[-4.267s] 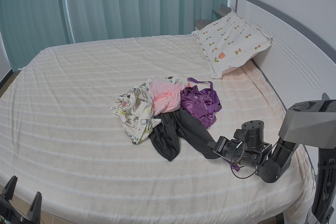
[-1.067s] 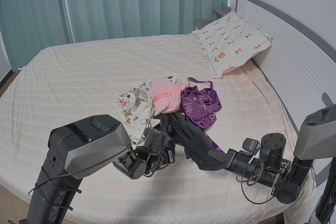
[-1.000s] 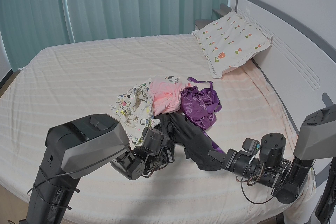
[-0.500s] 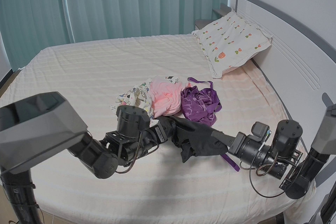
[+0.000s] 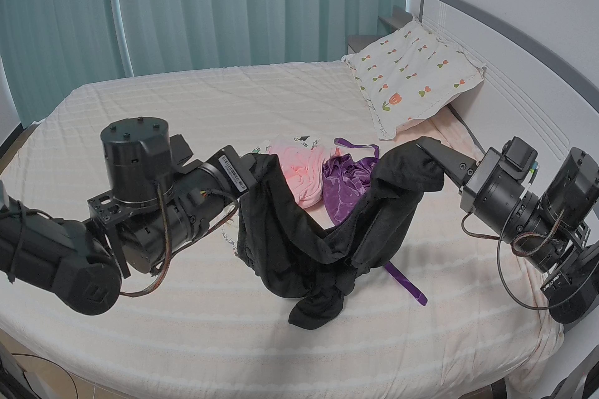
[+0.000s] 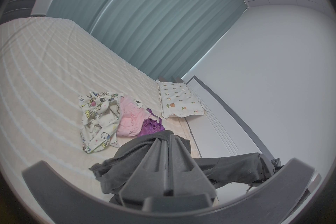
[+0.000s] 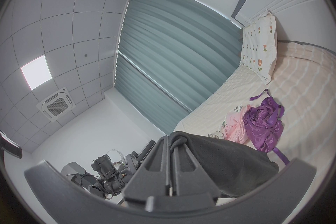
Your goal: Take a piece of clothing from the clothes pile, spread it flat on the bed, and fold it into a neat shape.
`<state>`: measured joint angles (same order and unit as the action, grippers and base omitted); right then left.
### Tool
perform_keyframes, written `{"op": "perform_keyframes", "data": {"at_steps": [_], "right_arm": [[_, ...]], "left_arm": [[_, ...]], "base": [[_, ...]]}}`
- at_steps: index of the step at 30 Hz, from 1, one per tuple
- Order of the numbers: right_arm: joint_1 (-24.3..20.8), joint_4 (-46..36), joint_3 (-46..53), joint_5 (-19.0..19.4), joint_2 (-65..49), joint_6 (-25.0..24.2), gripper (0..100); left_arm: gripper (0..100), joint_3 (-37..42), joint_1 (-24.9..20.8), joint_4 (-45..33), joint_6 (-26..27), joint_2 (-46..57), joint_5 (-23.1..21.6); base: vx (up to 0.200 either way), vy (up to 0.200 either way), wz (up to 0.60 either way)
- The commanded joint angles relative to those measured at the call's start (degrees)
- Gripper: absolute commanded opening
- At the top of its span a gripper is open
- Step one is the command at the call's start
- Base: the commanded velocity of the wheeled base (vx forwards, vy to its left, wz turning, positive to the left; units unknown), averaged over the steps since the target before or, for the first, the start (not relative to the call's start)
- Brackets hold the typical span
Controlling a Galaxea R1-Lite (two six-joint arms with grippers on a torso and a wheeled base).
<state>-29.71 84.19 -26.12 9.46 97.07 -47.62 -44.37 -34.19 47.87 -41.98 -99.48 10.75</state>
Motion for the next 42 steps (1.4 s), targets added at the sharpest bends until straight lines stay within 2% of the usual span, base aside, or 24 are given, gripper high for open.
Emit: {"op": "perform_keyframes", "data": {"at_steps": [1,7,16,31,42], "right_arm": [[0.6,-0.6,1.9,0.4,-1.4,-0.3,0],[0.4,0.1,5.2,0.2,1.5,-0.4,0],[0.7,0.3,7.3,-0.4,3.0,-0.3,0],[0.5,0.3,8.8,-0.5,1.6,-0.3,0],[0.8,0.3,8.5,-0.6,1.4,-0.1,0]], "left_arm": [[0,4.3,0.0,0.1,0.0,3.7,1.7],[0,9.0,0.0,1.8,-0.4,4.5,1.8],[0,16.2,-0.3,2.2,-1.8,8.8,1.7],[0,20.5,-0.3,2.0,-3.3,12.3,1.8],[0,19.7,1.0,2.2,-3.3,12.1,1.6]], "base": [[0.0,0.0,0.0],[0.0,0.0,0.0],[-0.2,0.0,0.0],[0.0,0.0,0.0],[0.0,0.2,0.0]]}}
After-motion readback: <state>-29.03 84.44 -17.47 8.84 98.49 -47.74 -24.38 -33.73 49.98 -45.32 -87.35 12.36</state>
